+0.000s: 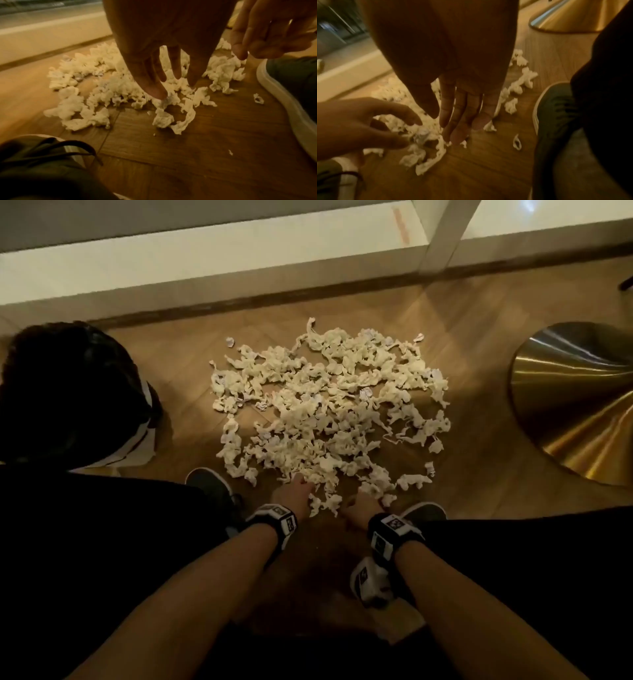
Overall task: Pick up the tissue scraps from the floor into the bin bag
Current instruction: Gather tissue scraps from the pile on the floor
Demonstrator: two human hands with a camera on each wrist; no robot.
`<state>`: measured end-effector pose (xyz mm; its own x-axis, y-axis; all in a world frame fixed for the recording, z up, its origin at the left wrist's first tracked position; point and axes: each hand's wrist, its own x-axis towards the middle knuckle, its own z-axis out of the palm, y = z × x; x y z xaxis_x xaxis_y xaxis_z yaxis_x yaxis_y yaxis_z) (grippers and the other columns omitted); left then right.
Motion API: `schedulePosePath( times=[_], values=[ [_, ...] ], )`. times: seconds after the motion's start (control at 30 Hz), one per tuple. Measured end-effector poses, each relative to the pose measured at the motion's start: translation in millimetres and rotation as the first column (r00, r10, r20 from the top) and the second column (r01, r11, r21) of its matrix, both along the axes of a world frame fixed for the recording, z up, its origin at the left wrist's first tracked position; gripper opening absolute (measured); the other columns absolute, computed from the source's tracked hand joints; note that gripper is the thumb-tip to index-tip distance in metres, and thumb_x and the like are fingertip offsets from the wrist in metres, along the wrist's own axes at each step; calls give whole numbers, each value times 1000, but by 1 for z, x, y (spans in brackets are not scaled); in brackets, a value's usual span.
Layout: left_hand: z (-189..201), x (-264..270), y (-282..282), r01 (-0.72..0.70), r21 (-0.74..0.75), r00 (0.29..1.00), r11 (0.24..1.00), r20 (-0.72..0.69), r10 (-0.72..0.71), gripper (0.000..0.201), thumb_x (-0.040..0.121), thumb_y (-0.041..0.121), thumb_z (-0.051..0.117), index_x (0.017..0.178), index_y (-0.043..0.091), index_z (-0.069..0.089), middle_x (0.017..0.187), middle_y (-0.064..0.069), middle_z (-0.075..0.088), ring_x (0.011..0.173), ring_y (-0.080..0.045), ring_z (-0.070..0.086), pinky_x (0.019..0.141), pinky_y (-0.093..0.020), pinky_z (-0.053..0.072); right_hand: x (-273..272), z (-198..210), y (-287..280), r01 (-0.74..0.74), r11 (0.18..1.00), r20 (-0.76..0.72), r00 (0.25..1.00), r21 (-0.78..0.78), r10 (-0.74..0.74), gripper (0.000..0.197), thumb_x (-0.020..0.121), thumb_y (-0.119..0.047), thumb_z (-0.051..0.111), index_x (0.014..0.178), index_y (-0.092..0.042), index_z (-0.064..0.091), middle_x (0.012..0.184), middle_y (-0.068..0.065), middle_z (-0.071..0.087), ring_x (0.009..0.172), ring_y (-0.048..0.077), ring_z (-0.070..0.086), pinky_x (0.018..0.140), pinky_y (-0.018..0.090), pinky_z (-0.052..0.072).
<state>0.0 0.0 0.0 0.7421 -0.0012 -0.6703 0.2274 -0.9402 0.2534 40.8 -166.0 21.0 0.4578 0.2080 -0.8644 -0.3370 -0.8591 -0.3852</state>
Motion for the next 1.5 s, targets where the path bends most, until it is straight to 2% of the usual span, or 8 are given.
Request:
schedulePosePath(
  times=[0.4, 0.53, 0.7, 0.97, 1.1, 1.27, 1.4, 1.5],
  values=[
    [-55, 18, 34, -128, -156, 990, 980, -81, 116, 20, 88, 20, 61, 105, 16, 70, 116, -6, 59, 104, -26, 59, 85, -35, 51, 58, -58, 51, -255, 958, 361, 888, -128, 285, 38, 90, -26, 59, 127, -22, 49, 134, 6, 34, 101, 28, 57, 83, 40, 53],
    [-49, 12, 36, -339, -253, 941, 906, -84, 328, 11, 83, 21, 65, 90, 16, 72, 94, 0, 65, 94, -19, 62, 77, -28, 49, 73, -76, 66, -351, 925, 325, 867, -143, 379, 24, 89, -20, 61, 113, -16, 62, 141, 10, 36, 109, 32, 56, 92, 39, 50],
    [-35, 13, 40, -599, -317, 797, 735, -147, 586, 27, 78, 29, 76, 62, 18, 57, 69, 1, 63, 71, -16, 63, 66, -31, 53, 82, -74, 68, -262, 963, 292, 918, -58, 267, 13, 85, -10, 63, 93, -6, 72, 108, 12, 65, 94, 24, 62, 87, 34, 53],
    [8, 14, 16, -843, -422, 469, 333, -272, 840, 10, 91, 13, 51, 92, 15, 61, 91, -9, 66, 73, -22, 62, 64, -34, 52, 60, -1, 48, -104, 981, 322, 946, 164, 46, 7, 77, -12, 76, 83, -10, 73, 94, 6, 69, 84, 14, 63, 71, 22, 51],
    [43, 12, -7, -823, -475, 494, 311, -329, 805, 17, 94, 9, 46, 94, 7, 63, 91, -16, 66, 75, -30, 65, 70, -39, 57, 35, 40, 42, -68, 962, 344, 938, 265, -28, 14, 74, -19, 78, 82, -10, 71, 81, 2, 69, 72, 11, 64, 64, 24, 54],
    [85, -8, -35, -842, -534, 288, -75, -563, 775, 30, 101, 31, 37, 91, 18, 62, 85, -9, 67, 74, -28, 65, 69, -40, 55, 0, 68, 33, -21, 932, 396, 908, 362, -133, 22, 74, -21, 78, 92, -10, 71, 89, 3, 70, 81, 13, 64, 72, 23, 52],
    [86, -14, -36, -856, -490, 214, -165, -626, 750, 30, 98, 31, 44, 103, 9, 63, 97, -17, 66, 77, -30, 66, 65, -38, 57, -10, 82, 28, 54, 922, 341, 920, 382, -195, 12, 76, -15, 77, 86, -9, 74, 80, 1, 70, 75, 11, 66, 72, 24, 55],
    [85, -18, -33, -853, -439, 123, -283, -695, 708, 32, 99, 29, 36, 90, 7, 58, 77, -11, 56, 54, -20, 55, 45, -25, 47, -19, 92, 32, 77, 906, 328, 917, 417, -229, 2, 76, -8, 76, 78, -9, 75, 74, 1, 70, 69, 10, 66, 69, 23, 56]
  ],
)
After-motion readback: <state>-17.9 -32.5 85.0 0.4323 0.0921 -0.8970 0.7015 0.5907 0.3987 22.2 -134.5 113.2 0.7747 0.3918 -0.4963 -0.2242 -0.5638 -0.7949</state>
